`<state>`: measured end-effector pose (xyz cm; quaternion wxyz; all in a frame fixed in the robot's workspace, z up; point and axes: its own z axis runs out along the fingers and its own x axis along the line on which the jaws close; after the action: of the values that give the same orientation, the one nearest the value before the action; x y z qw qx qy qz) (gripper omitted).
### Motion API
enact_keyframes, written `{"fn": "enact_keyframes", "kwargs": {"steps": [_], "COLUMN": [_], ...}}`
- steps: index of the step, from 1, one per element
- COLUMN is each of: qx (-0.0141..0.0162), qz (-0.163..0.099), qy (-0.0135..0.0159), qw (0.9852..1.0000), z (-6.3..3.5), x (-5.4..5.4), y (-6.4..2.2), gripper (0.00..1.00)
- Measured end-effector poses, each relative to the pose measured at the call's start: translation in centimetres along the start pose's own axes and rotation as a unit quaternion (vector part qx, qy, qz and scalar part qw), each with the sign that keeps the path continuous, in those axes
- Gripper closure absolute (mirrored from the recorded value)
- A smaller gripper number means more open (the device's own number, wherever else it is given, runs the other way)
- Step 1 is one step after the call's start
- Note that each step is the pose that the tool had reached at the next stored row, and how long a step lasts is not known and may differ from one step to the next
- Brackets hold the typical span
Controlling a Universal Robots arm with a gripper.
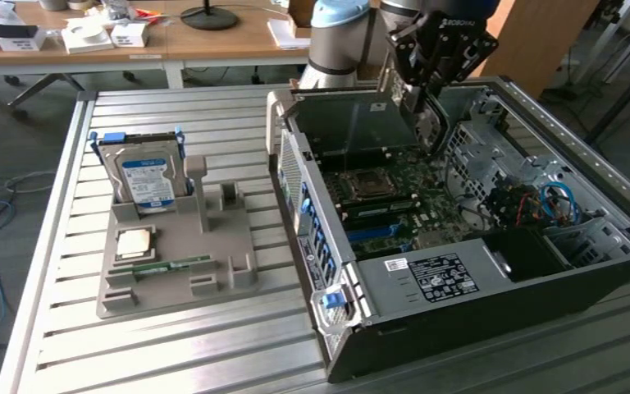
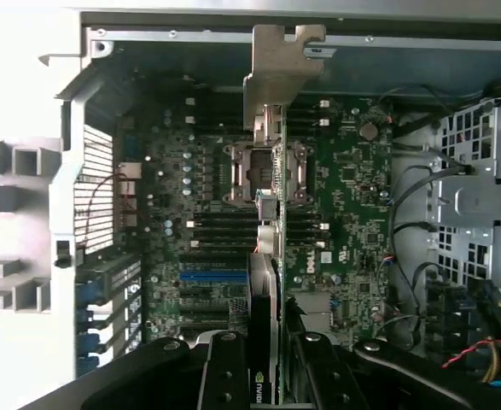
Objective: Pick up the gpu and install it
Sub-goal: 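Pick up the gpu and move the gpu toward the slot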
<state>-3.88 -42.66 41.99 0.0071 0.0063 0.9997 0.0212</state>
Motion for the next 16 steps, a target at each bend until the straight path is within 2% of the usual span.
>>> {"fn": "enact_keyframes", "kwargs": {"steps": [10,16], "qx": [0.0,0.0], "qz": [0.0,0.0], "qy": [0.0001,0.0001], "qw": [1.0,1.0], "z": [0.05,0.07], "x": [-3.4,-4.6], "y": [0.04,0.06], "gripper": [0.74,0.74]}}
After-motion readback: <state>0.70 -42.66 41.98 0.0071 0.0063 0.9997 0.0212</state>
